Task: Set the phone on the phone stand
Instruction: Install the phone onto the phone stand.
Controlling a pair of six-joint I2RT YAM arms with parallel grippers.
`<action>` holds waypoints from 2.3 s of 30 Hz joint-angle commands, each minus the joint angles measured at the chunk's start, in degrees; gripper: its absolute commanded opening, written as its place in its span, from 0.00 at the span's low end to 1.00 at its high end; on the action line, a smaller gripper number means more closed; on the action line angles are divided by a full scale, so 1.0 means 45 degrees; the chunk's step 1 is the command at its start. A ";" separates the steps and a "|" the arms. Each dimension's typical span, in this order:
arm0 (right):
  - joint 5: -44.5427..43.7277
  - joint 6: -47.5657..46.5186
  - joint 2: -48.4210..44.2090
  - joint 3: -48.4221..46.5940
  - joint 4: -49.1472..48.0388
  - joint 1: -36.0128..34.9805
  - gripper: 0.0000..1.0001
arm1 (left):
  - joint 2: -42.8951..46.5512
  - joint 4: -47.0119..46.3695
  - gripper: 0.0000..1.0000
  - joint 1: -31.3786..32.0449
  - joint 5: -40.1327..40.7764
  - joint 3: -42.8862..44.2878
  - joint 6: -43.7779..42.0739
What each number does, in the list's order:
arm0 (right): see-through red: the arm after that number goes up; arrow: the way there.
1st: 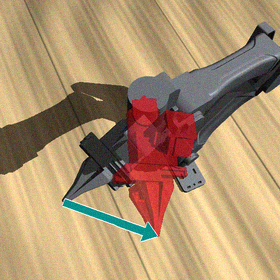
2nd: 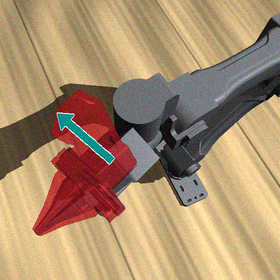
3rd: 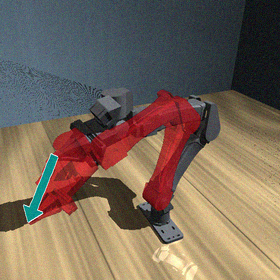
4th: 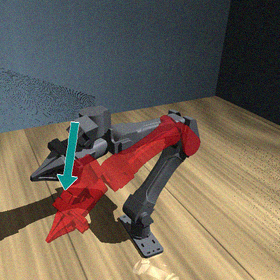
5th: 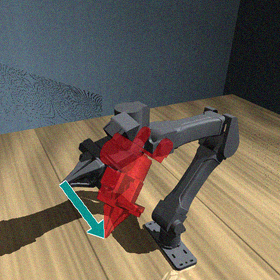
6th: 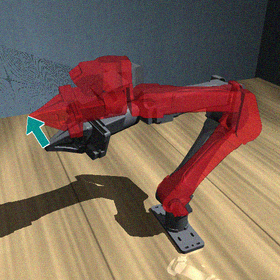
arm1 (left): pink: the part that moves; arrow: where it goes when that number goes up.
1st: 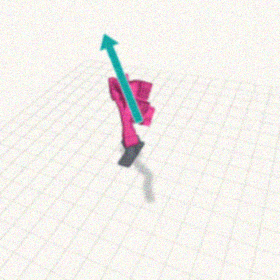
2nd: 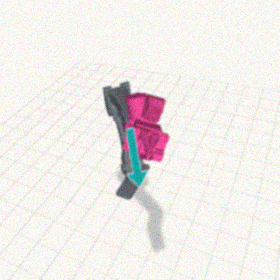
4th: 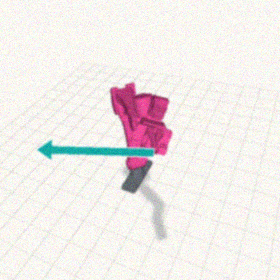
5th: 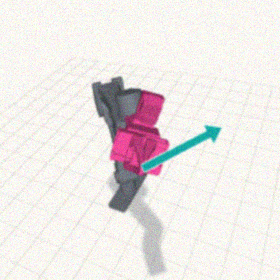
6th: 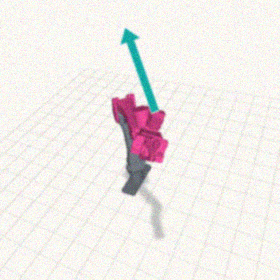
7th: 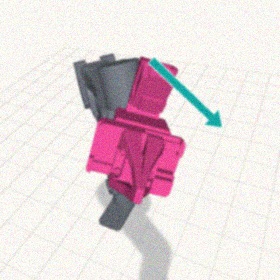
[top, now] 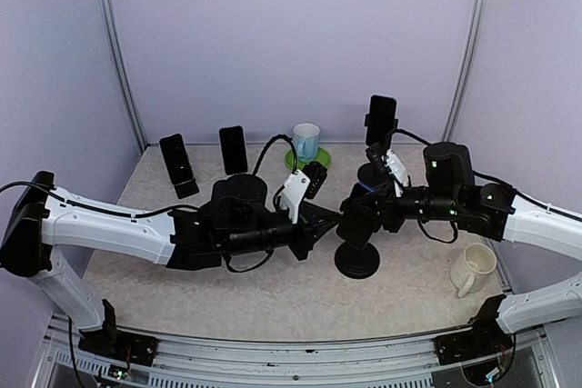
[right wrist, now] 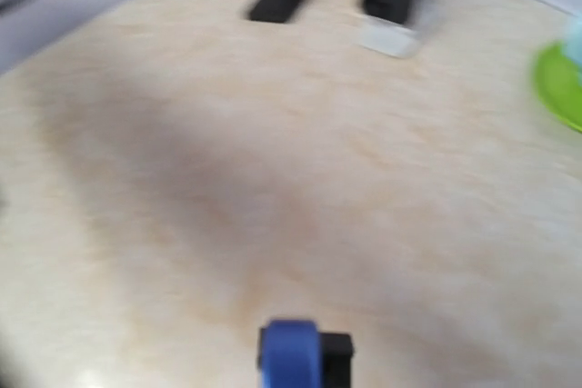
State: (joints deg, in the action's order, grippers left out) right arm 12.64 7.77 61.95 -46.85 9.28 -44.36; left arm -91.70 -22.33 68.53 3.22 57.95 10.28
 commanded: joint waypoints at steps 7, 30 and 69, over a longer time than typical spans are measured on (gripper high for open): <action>-0.1845 -0.0441 0.0265 -0.0053 0.1266 0.0251 0.00 | 0.0301 -0.0586 0.00 0.0317 -0.0693 0.0697 -0.0017; -0.0560 -0.0125 0.1002 -0.1464 0.2592 0.0255 0.00 | 0.0475 -0.0904 0.00 0.0334 -0.0278 0.0014 0.0544; -0.1278 0.0130 -0.0472 -0.1423 0.2782 0.0251 0.80 | 0.1521 -0.1481 0.43 0.0389 0.0611 -0.1658 0.0976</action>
State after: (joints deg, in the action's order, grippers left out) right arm 8.71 7.42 62.13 -54.54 21.85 -43.59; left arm -87.66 -26.83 69.89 4.54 52.49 14.00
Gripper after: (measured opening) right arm 0.794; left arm 0.371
